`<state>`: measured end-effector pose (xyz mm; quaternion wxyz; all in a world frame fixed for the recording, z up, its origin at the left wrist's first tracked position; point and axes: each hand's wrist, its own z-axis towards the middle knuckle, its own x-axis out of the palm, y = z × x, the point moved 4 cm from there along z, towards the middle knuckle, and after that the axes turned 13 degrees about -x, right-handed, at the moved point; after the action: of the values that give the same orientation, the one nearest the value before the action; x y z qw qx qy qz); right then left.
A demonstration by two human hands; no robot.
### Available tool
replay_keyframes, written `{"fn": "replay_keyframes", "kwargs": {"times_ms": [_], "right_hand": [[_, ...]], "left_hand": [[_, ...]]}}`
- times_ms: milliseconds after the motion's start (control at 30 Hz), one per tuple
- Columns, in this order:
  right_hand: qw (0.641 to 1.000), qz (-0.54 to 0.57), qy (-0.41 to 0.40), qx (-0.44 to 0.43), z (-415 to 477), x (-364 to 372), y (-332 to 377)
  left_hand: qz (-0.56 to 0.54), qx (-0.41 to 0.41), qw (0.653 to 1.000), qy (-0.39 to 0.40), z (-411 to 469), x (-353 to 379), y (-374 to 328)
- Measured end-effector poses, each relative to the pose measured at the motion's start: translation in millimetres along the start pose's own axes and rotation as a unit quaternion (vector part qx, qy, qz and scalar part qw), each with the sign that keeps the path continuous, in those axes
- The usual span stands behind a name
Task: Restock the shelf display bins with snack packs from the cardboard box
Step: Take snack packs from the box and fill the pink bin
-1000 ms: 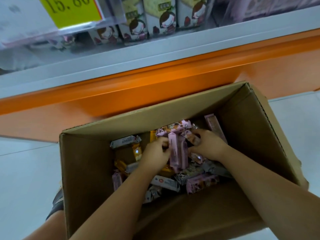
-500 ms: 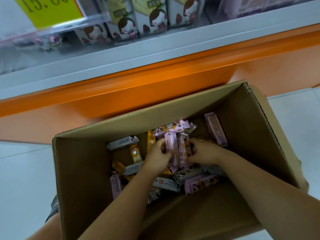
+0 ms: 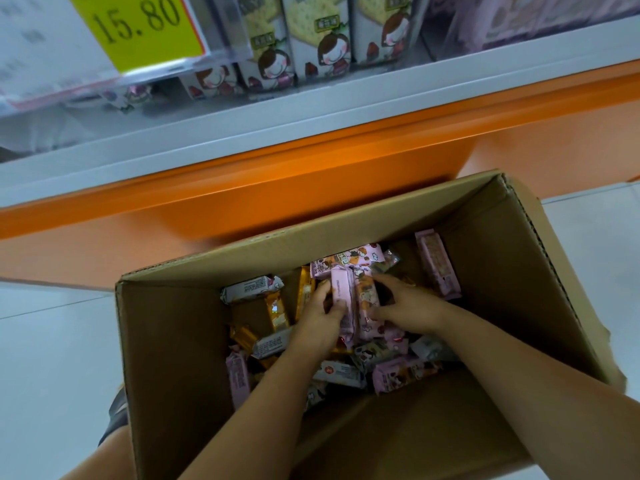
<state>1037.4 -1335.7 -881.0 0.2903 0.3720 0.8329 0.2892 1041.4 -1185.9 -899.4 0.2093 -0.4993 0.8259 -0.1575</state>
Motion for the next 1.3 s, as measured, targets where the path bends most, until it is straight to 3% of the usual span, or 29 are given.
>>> {"fn": "replay_keyframes", "kwargs": {"times_ms": [167,467,733,900,1067,1133,1233,1300], "right_hand": [[0.997,0.03,-0.053,-0.048,4.5,9.3,4.4],[0.973,0.165,-0.143,-0.075,26.8,11.2,9.1],[0.991,0.055,-0.115,-0.05,35.3,6.1,-8.6],[0.993,0.071,-0.087,-0.041,38.3,5.7,-5.4],[0.99,0.13,-0.008,-0.053,30.9,16.4,0.5],[0.99,0.13,-0.035,-0.049,28.4,12.2,1.1],[0.995,0.012,-0.093,-0.02,27.9,1.3,-1.4],[0.997,-0.057,-0.041,0.012,26.3,3.5,-1.2]], "left_hand": [[-0.065,-0.012,0.998,-0.018,-6.9,-4.4,2.0],[-0.045,-0.002,0.998,-0.045,-3.9,-17.1,-1.2],[-0.019,-0.024,0.999,-0.01,3.5,-17.0,1.3],[-0.014,-0.013,1.0,0.004,3.0,-16.0,-1.5],[-0.028,-0.015,0.999,-0.023,2.9,-21.2,2.9],[-0.035,-0.017,0.999,-0.035,2.7,-24.3,4.1],[-0.036,-0.019,0.998,-0.042,3.9,-27.0,5.9],[-0.032,-0.016,0.998,-0.044,3.0,-27.9,5.6]]}}
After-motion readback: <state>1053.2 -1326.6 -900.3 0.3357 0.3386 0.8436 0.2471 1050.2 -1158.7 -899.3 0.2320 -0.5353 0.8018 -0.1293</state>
